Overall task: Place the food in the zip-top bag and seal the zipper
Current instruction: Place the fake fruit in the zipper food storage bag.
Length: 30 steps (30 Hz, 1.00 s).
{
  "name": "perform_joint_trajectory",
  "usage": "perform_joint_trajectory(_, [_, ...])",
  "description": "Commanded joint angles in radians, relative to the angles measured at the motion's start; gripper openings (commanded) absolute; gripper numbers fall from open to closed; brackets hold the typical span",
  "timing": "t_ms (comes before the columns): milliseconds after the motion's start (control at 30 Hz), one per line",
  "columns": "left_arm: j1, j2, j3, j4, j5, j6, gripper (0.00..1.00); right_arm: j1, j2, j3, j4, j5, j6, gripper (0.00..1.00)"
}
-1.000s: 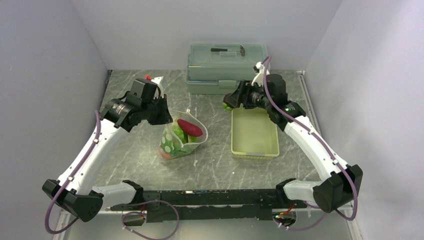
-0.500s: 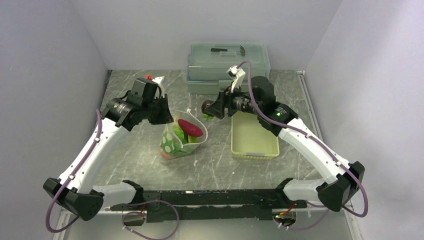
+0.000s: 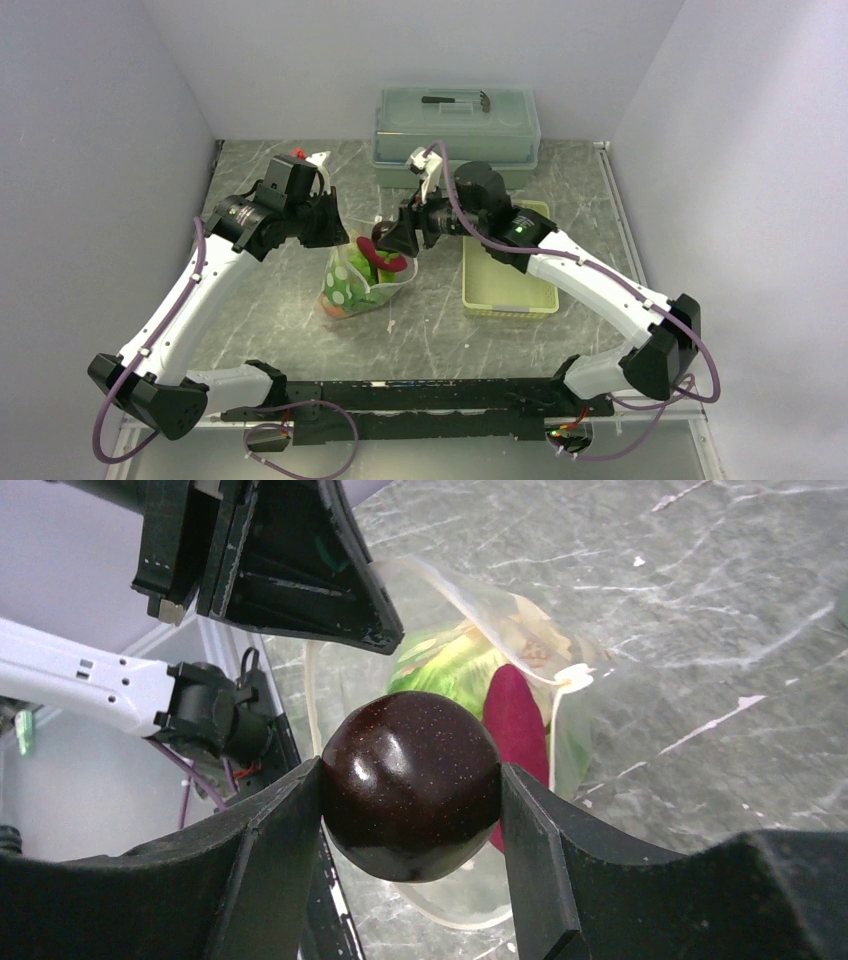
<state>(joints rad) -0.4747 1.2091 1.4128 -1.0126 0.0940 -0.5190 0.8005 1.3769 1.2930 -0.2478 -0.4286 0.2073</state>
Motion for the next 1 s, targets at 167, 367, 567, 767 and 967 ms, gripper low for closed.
perform_joint_trajectory(167, [0.004,-0.003,0.024,0.048,0.028,-0.014,0.00,0.070,0.105,0.076,0.044,0.014,-0.089,0.19])
perform_joint_trajectory(367, [0.004,-0.010,0.025,0.046,0.022,-0.012,0.00,0.113,0.156,0.075,0.033,0.007,-0.100,0.19])
perform_joint_trajectory(567, [0.004,-0.010,0.022,0.049,0.026,-0.013,0.00,0.144,0.203,0.050,0.040,-0.014,-0.080,0.20])
perform_joint_trajectory(767, [0.004,-0.017,0.020,0.049,0.030,-0.016,0.00,0.159,0.261,0.017,0.053,-0.026,-0.055,0.23])
perform_joint_trajectory(967, [0.004,-0.026,0.017,0.045,0.036,-0.022,0.00,0.164,0.282,0.023,0.049,-0.009,-0.043,0.39])
